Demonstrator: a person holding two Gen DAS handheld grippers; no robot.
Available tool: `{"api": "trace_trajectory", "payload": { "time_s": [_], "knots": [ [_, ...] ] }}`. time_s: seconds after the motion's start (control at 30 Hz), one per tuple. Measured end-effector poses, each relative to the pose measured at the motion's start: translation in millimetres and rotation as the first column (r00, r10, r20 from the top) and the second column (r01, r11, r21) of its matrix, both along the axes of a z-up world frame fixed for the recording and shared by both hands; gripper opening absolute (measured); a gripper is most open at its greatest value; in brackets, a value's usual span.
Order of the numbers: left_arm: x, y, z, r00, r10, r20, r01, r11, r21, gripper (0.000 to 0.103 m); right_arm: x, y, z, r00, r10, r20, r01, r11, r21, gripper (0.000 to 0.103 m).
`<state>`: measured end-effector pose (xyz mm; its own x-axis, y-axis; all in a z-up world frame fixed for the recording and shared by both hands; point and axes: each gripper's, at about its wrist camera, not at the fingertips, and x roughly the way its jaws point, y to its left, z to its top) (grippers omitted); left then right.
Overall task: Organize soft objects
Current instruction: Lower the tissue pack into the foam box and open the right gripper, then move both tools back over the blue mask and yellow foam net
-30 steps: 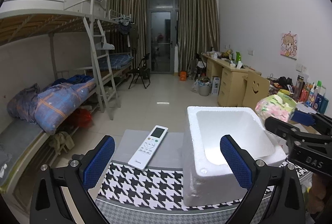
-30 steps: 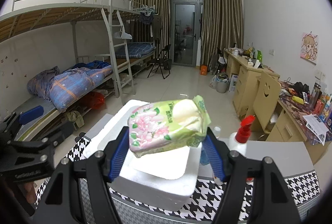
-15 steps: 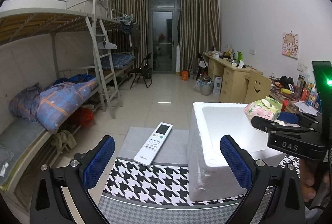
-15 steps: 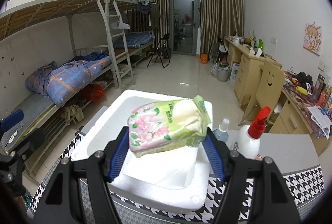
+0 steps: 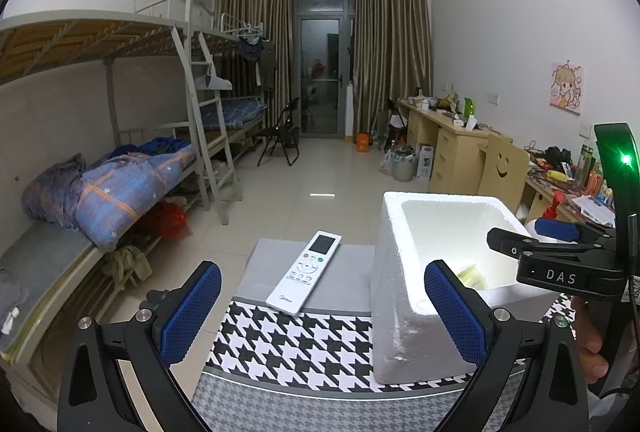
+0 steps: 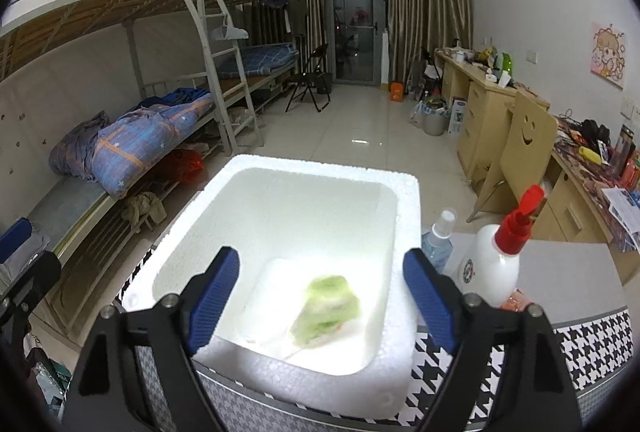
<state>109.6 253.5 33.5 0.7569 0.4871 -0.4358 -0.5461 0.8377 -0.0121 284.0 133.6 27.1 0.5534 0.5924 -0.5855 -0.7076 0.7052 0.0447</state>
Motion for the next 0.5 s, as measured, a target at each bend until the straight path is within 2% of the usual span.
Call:
{"api": "trace_trajectory", "payload": {
  "time_s": [0.5],
  "knots": [
    [-6, -19, 9, 0.999, -0.027, 0.017, 0.027, 1.000, 0.004, 0.102, -15, -29, 19, 0.999, -0.002, 0.032, -0.001, 0.997, 0.074, 0.088]
  ]
}}
